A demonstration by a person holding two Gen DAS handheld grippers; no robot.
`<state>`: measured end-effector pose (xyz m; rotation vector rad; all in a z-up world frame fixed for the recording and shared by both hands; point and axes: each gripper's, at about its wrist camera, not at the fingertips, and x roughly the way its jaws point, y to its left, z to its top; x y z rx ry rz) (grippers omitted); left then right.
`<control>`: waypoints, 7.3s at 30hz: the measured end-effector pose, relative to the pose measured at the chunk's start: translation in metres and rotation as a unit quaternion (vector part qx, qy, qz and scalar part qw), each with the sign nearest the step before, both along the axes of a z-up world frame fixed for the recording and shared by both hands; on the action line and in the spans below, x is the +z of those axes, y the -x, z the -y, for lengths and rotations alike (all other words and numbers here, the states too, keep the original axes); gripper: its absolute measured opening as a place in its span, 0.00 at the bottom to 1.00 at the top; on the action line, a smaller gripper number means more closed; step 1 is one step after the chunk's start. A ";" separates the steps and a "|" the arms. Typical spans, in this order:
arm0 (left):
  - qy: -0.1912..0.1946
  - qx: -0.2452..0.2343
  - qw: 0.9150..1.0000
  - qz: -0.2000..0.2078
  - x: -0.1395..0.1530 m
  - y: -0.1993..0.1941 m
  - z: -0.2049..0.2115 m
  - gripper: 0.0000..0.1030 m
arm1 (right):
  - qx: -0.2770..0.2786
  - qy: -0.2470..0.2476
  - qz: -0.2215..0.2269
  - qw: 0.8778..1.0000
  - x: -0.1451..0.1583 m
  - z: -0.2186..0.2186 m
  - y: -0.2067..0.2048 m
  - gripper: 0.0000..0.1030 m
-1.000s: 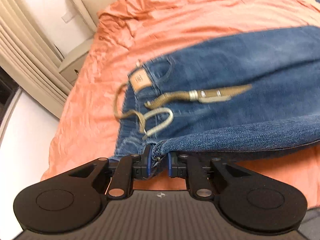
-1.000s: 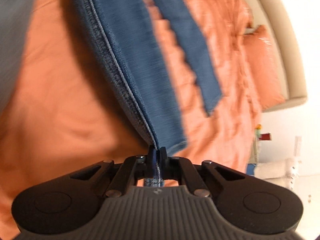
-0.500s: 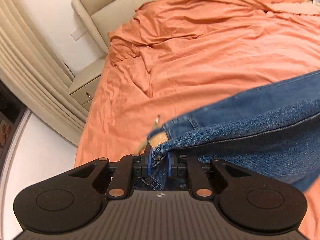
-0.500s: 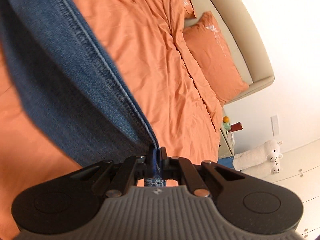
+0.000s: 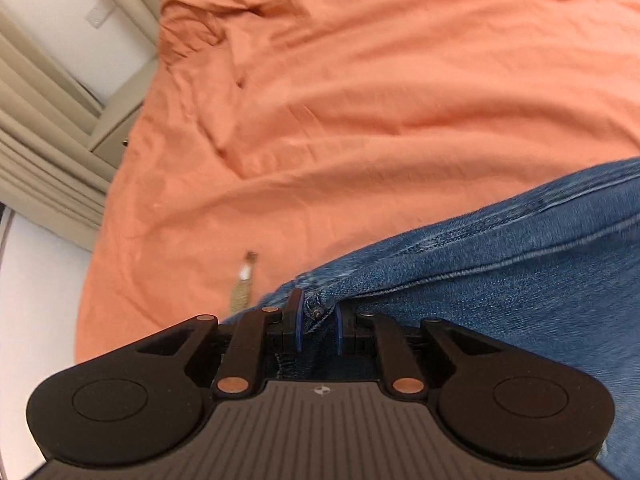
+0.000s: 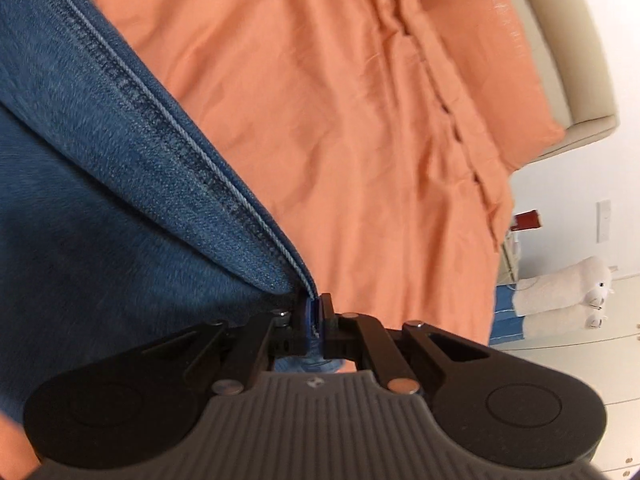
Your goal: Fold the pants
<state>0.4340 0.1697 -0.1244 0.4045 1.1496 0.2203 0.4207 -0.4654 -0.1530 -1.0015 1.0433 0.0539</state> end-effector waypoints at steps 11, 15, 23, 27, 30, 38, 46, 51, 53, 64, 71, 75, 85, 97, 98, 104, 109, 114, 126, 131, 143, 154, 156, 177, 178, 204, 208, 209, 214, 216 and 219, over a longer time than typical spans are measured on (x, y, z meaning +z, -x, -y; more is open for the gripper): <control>0.041 0.010 0.998 0.037 0.008 -0.005 -0.008 0.16 | -0.010 -0.008 -0.025 1.000 -0.040 -0.003 -0.023 0.00; 0.057 0.027 0.997 0.037 0.011 -0.011 -0.010 0.17 | -0.037 -0.017 -0.014 0.999 -0.039 -0.001 -0.033 0.00; 0.035 -0.004 0.998 0.045 0.024 0.007 0.001 0.98 | -0.080 -0.022 0.031 0.996 -0.013 -0.011 -0.021 0.52; 0.079 0.021 0.994 0.079 0.061 0.031 -0.017 0.98 | -0.144 -0.106 0.059 0.982 0.023 -0.002 0.006 0.54; 0.134 0.054 0.984 0.104 0.080 0.063 -0.041 0.98 | -0.200 -0.199 0.080 0.956 0.043 0.004 0.039 0.56; 0.308 0.202 0.910 0.193 0.068 0.167 -0.119 0.95 | -0.320 -0.420 0.095 0.844 0.043 0.003 0.134 0.56; 0.448 0.342 0.790 0.243 -0.004 0.216 -0.167 0.94 | -0.375 -0.481 0.106 0.786 0.041 0.009 0.185 0.48; 0.503 0.367 0.746 0.239 -0.035 0.208 -0.169 0.59 | -0.408 -0.530 0.132 0.732 0.057 0.029 0.206 0.41; 0.483 0.376 0.753 0.242 -0.029 0.205 -0.169 0.41 | -0.420 -0.541 0.146 0.714 0.064 0.037 0.213 0.40; 0.284 0.341 0.870 0.214 0.016 0.175 -0.144 0.16 | -0.481 -0.576 0.227 0.621 0.058 0.095 0.207 0.26; 0.224 0.346 0.894 0.177 -0.010 0.156 -0.130 0.16 | -0.523 -0.591 0.239 0.566 0.022 0.147 0.174 0.26; 0.215 0.354 0.896 0.160 -0.009 0.144 -0.129 0.16 | -0.535 -0.606 0.232 0.541 -0.004 0.168 0.157 0.26; 0.173 0.345 0.913 0.133 -0.013 0.127 -0.120 0.17 | -0.424 -0.624 0.265 0.600 0.046 0.168 0.151 0.02; 0.177 0.338 0.917 0.114 -0.012 0.122 -0.125 0.22 | -0.486 -0.557 0.228 0.633 -0.014 0.175 0.157 0.00; 0.175 0.340 0.917 0.114 -0.012 0.122 -0.126 0.26 | -0.486 -0.553 0.226 0.638 -0.014 0.173 0.156 0.00; 0.192 0.331 0.914 0.136 0.007 0.138 -0.133 0.51 | -0.465 -0.471 0.217 0.718 0.018 0.160 0.138 0.24; 0.113 0.259 0.941 0.187 0.047 0.152 -0.104 0.51 | -0.398 -0.471 0.212 0.758 0.051 0.134 0.139 0.28; 0.169 0.108 0.966 0.165 0.070 0.132 -0.050 0.51 | -0.290 -0.494 0.164 0.803 0.058 0.058 0.115 0.28; 0.104 -0.245 0.962 0.059 0.023 0.035 0.138 0.51 | -0.031 -0.437 0.024 0.899 0.037 -0.114 0.016 0.27; 0.091 -0.308 0.947 0.025 -0.010 0.000 0.169 0.53 | 0.056 -0.400 -0.023 0.914 0.024 -0.152 -0.016 0.28; 0.105 -0.368 0.924 -0.032 -0.045 -0.022 0.186 0.23 | 0.194 -0.330 -0.114 0.917 -0.009 -0.194 -0.044 0.22; 0.081 -0.319 0.941 0.075 -0.018 -0.022 0.192 0.00 | 0.182 -0.336 -0.052 0.923 0.010 -0.188 -0.038 0.00; 0.091 -0.313 0.942 0.076 -0.016 -0.027 0.191 0.00 | 0.173 -0.326 -0.045 0.928 0.006 -0.194 -0.042 0.00; 0.031 -0.236 0.970 0.053 -0.057 -0.045 0.164 0.14 | -0.053 -0.400 0.016 0.915 0.021 -0.111 -0.031 0.23; 0.034 -0.228 0.971 0.062 -0.053 -0.043 0.163 0.14 | -0.077 -0.410 0.020 0.908 0.025 -0.095 -0.023 0.23; 0.173 -0.312 0.934 0.021 -0.036 0.038 0.357 0.16 | -0.500 -0.714 0.198 0.448 -0.054 0.193 0.166 0.25; 0.154 -0.315 0.936 0.029 -0.049 0.021 0.389 0.16 | -0.484 -0.718 0.204 0.457 -0.053 0.198 0.158 0.09; 0.150 -0.316 0.936 0.032 -0.051 0.016 0.396 0.15 | -0.473 -0.712 0.209 0.475 -0.048 0.196 0.157 0.09; 0.126 -0.311 0.941 0.040 -0.064 -0.017 0.428 0.15 | -0.451 -0.702 0.216 0.507 -0.045 0.193 0.157 0.09; 0.113 -0.307 0.944 0.030 -0.071 -0.029 0.438 0.12 | -0.447 -0.700 0.215 0.514 -0.047 0.194 0.158 0.08; 0.090 -0.311 0.946 0.017 -0.079 -0.037 0.449 0.08 | -0.446 -0.703 0.213 0.513 -0.052 0.197 0.160 0.08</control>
